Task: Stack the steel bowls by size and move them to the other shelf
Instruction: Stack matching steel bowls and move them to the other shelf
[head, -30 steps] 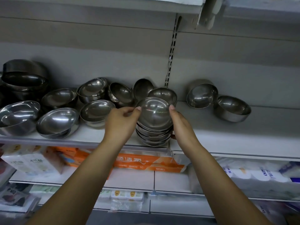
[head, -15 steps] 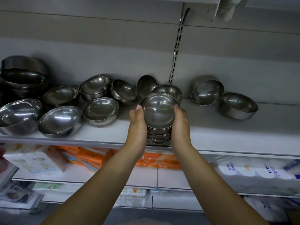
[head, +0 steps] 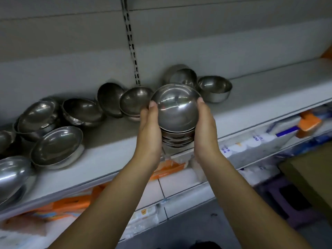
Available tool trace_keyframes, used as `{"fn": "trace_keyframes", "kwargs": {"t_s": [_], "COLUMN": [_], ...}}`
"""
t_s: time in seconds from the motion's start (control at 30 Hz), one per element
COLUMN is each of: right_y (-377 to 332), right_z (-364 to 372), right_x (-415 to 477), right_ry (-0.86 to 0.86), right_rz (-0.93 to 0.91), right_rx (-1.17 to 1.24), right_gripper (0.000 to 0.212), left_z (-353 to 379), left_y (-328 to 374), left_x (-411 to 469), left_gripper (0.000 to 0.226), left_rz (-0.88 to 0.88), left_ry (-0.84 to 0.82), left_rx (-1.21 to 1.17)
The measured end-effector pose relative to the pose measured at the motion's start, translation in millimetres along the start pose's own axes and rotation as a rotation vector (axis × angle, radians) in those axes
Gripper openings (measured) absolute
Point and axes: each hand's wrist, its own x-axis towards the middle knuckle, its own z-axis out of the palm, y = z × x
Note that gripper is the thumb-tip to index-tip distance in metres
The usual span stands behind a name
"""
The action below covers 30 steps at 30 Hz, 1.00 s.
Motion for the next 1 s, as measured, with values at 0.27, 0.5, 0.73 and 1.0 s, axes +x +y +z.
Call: {"fn": "trace_keyframes", "kwargs": {"t_s": [0.27,0.5,0.73,1.0], "right_y": [-26,-67,-99,-118], "right_z": [-103,-227,-340,-406], "right_x": [29,72,117,176], "right_ry": [0.171,0.298,0.348,0.284], "right_rz": [-0.003,0.021,0.066,0.044], "right_rx": [0.009,0.009,0.04,0.056], "right_gripper": [0.059,0.051,0.025,0.057], "left_z": [109,245,362,448], "left_y": [-28,-61,-90,-102], "left_x": [-6,-24,-39,-20], "left_gripper": [0.045,0.03,0.043,0.045], "left_rz": [0.004,-0.025,-0.067,-0.079], "left_ry": [-0.181,-0.254,-0.311,-0.36], "left_rx": [0.064,0.051,0.027,0.073]}}
